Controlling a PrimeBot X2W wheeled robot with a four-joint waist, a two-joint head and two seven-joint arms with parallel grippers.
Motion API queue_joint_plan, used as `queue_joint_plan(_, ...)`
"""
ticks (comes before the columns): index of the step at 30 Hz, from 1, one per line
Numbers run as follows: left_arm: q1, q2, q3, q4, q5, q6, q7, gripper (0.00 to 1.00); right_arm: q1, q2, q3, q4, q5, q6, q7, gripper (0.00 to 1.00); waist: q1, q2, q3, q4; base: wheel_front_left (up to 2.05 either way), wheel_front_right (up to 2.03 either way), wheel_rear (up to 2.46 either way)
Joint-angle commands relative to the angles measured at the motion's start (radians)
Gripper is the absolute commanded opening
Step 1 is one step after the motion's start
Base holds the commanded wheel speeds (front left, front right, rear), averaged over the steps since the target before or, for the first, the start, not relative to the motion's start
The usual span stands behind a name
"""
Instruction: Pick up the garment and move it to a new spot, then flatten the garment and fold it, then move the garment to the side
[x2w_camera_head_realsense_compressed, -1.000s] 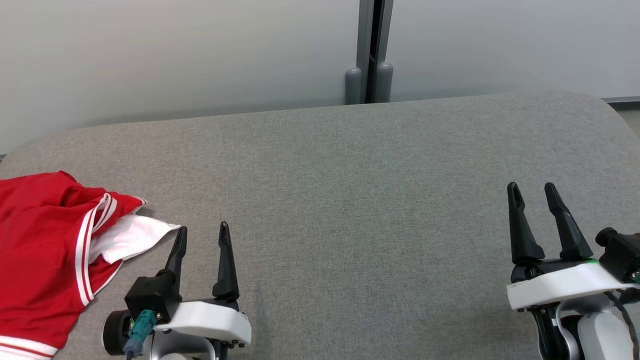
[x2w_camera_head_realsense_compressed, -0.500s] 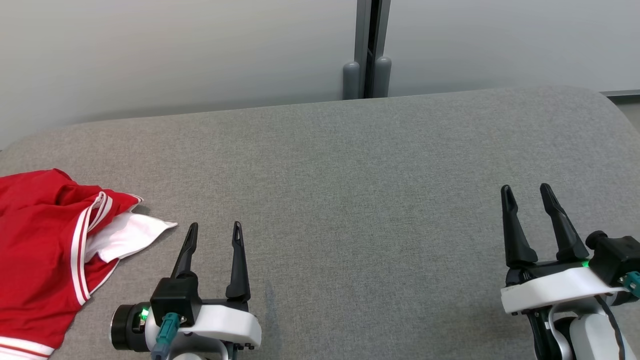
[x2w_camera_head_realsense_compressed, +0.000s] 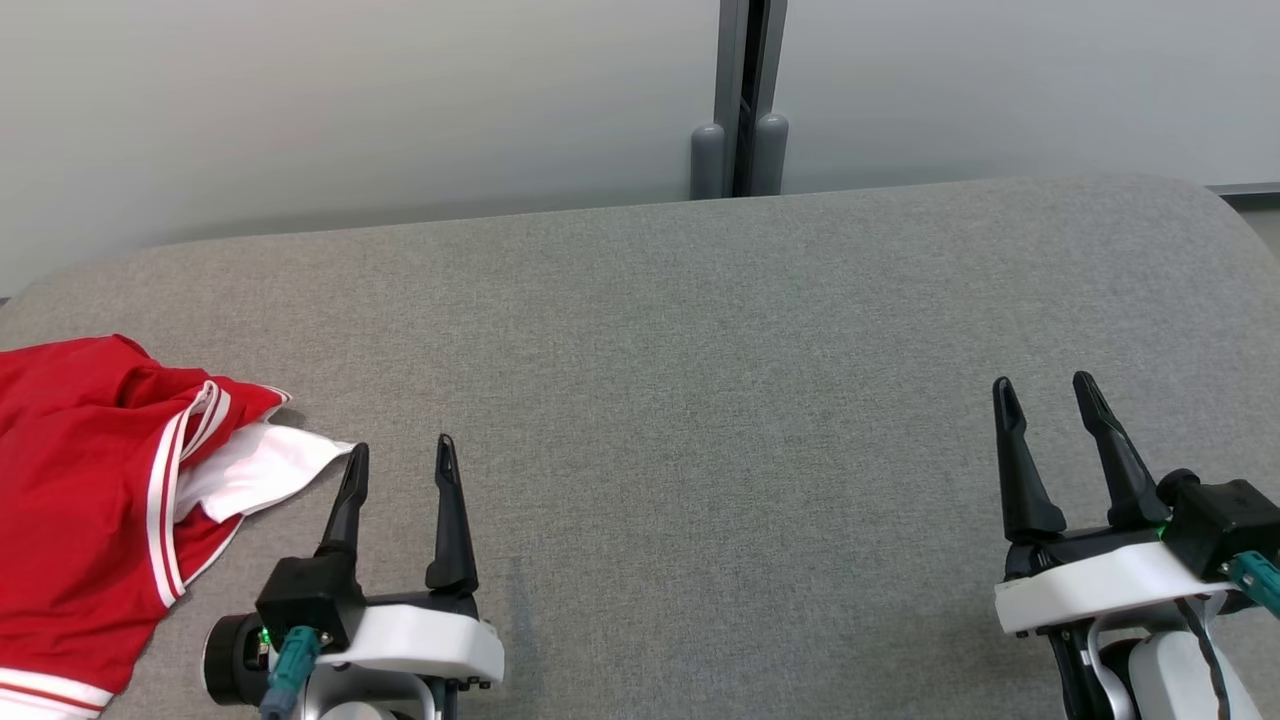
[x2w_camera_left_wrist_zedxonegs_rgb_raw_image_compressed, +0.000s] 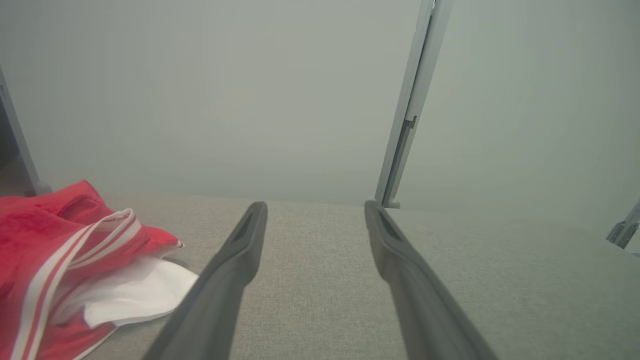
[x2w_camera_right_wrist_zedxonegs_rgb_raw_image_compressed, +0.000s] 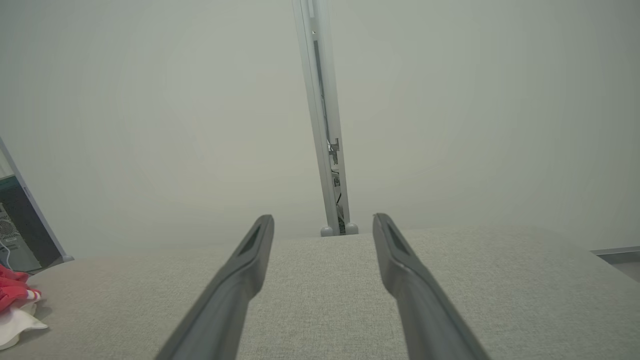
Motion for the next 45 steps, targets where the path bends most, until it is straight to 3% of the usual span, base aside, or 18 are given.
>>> queue_joint_plan(1,0.004,0.003,-0.007,0.001,0.015,-0.001,-0.008,1.00,0.005,-0.003,-0.002,-0.003,-0.022,0.002,-0.011,1.00,0.0000,-0.0001,0.001,0.001,0.00,0.00,0.00)
queue_joint_plan(12,-0.016,0.004,-0.041,0.028,0.096,0.021,-0.025,1.00,0.004,-0.003,-0.004,-0.007,-0.102,0.002,-0.032,1.00,0.0000,-0.0001,0.014,-0.002,0.00,0.00,0.00)
queue_joint_plan(26,-0.029,0.004,-0.045,0.025,0.050,0.011,-0.024,1.00,0.010,-0.010,0.000,-0.011,-0.094,0.002,-0.030,1.00,0.0000,-0.0001,0.023,0.028,0.00,0.00,0.00)
queue_joint_plan(34,-0.020,0.003,-0.036,0.017,0.004,0.018,-0.023,1.00,0.017,-0.026,0.042,-0.017,-0.092,0.002,-0.030,1.00,0.0000,-0.0001,0.020,0.136,0.00,0.00,0.00)
queue_joint_plan(45,0.003,0.003,-0.003,0.011,-0.004,0.016,-0.023,1.00,0.037,-0.037,0.086,-0.023,-0.087,0.001,-0.030,1.00,0.0000,-0.0001,0.018,0.356,0.00,0.00,0.00)
